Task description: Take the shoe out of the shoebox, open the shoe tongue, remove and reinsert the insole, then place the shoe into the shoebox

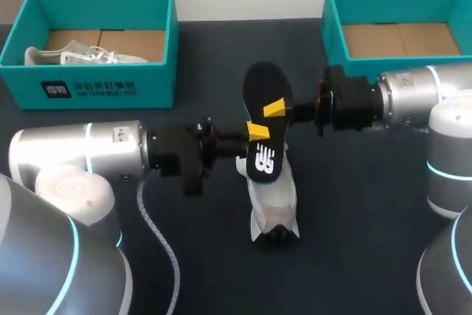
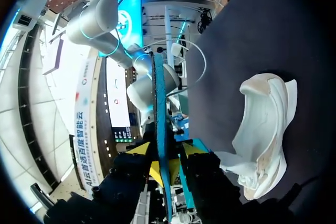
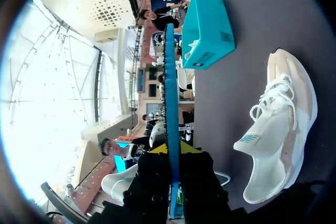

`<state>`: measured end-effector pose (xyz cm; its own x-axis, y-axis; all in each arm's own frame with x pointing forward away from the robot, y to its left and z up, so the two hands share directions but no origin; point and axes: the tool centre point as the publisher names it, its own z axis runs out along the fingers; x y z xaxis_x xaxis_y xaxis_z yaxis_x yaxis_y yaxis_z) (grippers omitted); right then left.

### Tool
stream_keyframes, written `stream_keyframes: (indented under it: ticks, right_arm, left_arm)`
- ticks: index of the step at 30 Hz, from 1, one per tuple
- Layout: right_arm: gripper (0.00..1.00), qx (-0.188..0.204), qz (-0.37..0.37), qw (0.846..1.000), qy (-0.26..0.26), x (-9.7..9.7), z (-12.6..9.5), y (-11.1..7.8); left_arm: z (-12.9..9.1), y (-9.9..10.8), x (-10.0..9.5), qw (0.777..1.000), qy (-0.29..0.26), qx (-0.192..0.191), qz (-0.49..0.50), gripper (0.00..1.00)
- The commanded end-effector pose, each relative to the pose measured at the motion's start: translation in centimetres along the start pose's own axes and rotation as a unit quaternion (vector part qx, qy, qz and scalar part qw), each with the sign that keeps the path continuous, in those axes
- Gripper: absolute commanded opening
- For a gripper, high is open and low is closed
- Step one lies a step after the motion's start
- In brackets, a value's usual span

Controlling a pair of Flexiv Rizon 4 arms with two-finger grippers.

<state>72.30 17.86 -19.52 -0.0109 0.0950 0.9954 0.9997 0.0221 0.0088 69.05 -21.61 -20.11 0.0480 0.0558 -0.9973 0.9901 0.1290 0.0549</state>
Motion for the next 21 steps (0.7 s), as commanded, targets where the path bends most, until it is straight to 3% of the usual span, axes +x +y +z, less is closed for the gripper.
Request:
stream_keyframes:
  ticks: [1, 9, 16, 21]
  right_arm:
    - [0.0, 0.001, 0.004, 1.0, -0.001, -0.2, -0.4, -0.1]
    - [0.0, 0.003, 0.012, 1.0, 0.007, -1.5, -0.4, 0.0]
    - [0.0, 0.005, 0.014, 1.0, 0.015, -2.4, 0.3, -0.2]
    - [0.0, 0.003, 0.014, 1.0, 0.02, -2.6, 0.5, -0.5]
  left_arm:
    - [-2.4, 0.4, 0.0, 1.0, 0.007, 0.0, -0.004, 1.0]
    - [-5.1, 1.9, 0.0, 0.998, 0.058, -0.013, 0.001, 1.0]
    - [-4.5, 3.3, -0.9, 0.977, 0.21, -0.024, -0.018, 1.0]
    - [-4.2, 3.6, -1.5, 0.976, 0.216, -0.014, -0.02, 1.0]
